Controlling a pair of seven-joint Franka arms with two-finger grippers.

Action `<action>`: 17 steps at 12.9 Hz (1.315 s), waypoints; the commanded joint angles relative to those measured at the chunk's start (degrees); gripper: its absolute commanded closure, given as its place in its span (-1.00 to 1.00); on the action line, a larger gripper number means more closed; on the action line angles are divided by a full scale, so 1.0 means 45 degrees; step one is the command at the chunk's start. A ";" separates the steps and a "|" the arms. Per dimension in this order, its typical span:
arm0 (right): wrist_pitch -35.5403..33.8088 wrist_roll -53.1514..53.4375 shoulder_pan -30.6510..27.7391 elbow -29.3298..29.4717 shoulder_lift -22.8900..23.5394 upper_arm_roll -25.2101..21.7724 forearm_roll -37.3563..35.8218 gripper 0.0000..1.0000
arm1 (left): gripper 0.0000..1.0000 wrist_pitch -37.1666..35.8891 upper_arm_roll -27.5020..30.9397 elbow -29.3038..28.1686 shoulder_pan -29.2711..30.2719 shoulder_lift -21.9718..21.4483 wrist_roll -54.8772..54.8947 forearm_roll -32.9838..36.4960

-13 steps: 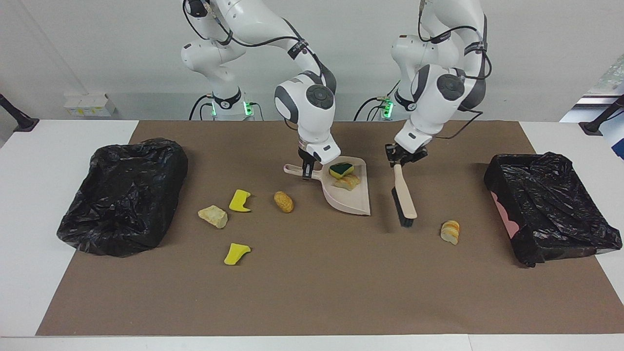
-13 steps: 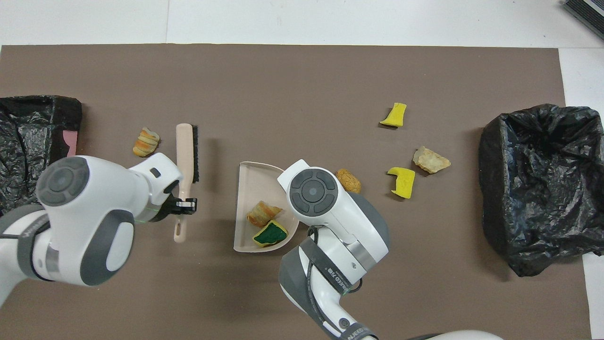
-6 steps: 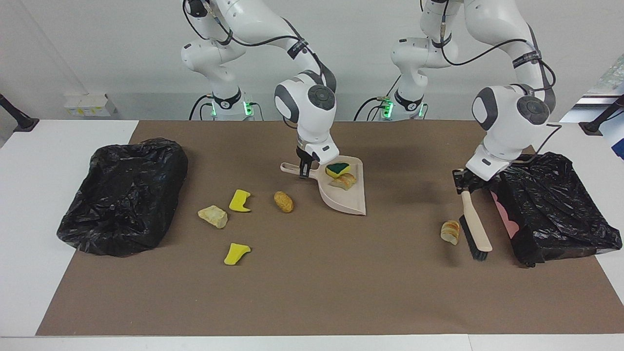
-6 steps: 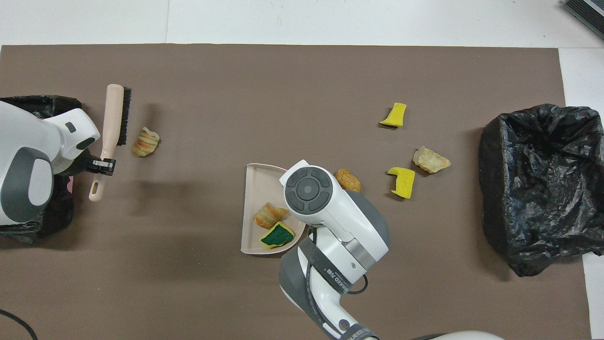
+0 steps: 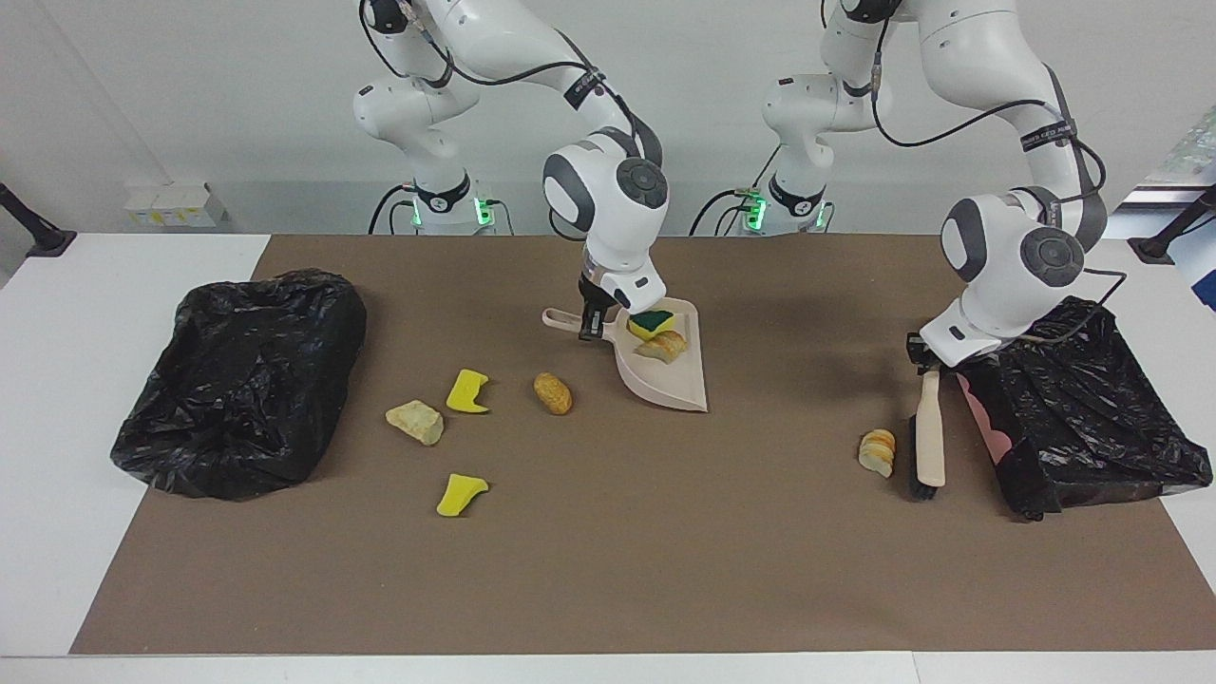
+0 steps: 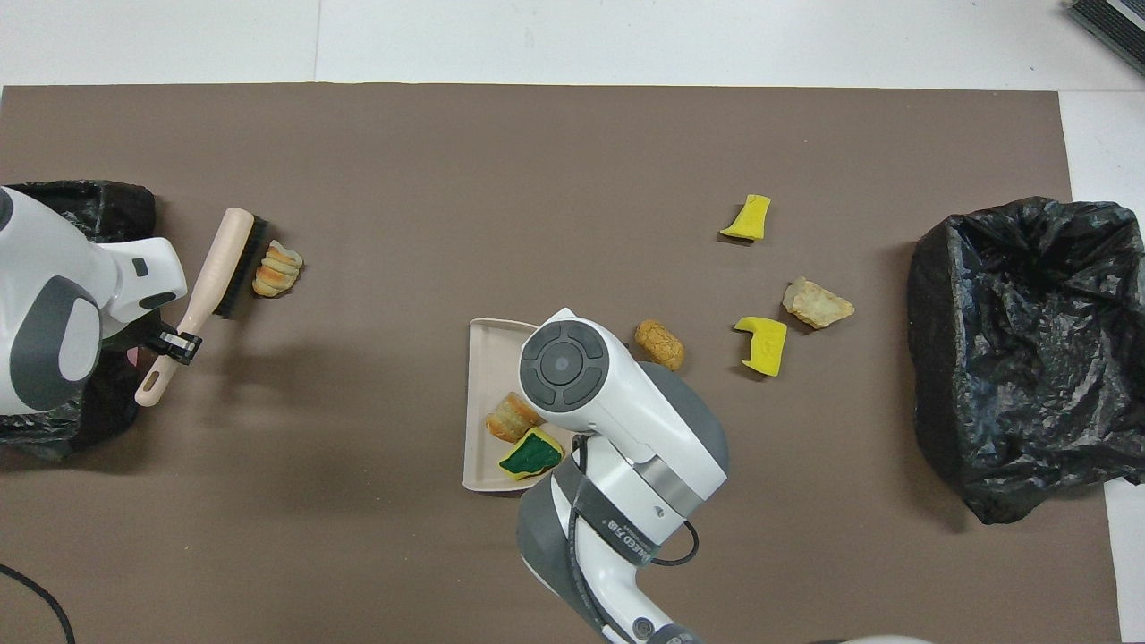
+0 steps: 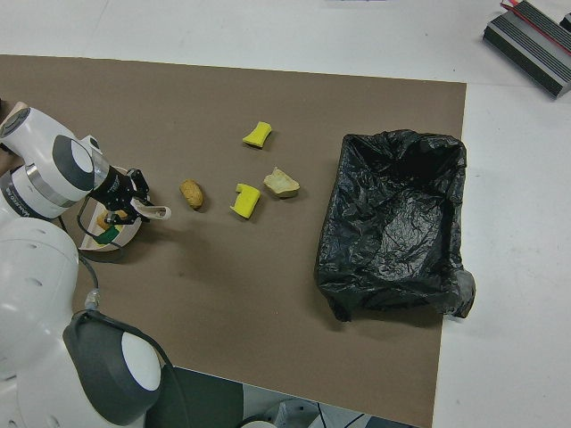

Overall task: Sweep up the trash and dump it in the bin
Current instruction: 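Sweep the far crumb into the dustpan with the left gripper's brush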

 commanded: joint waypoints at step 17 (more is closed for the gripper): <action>0.0014 0.1551 -0.0368 -0.0501 -0.0185 0.0059 -0.0120 1.00 | 1.00 -0.0755 -0.0066 -0.2317 -0.7274 -0.2368 -0.5689 -0.4261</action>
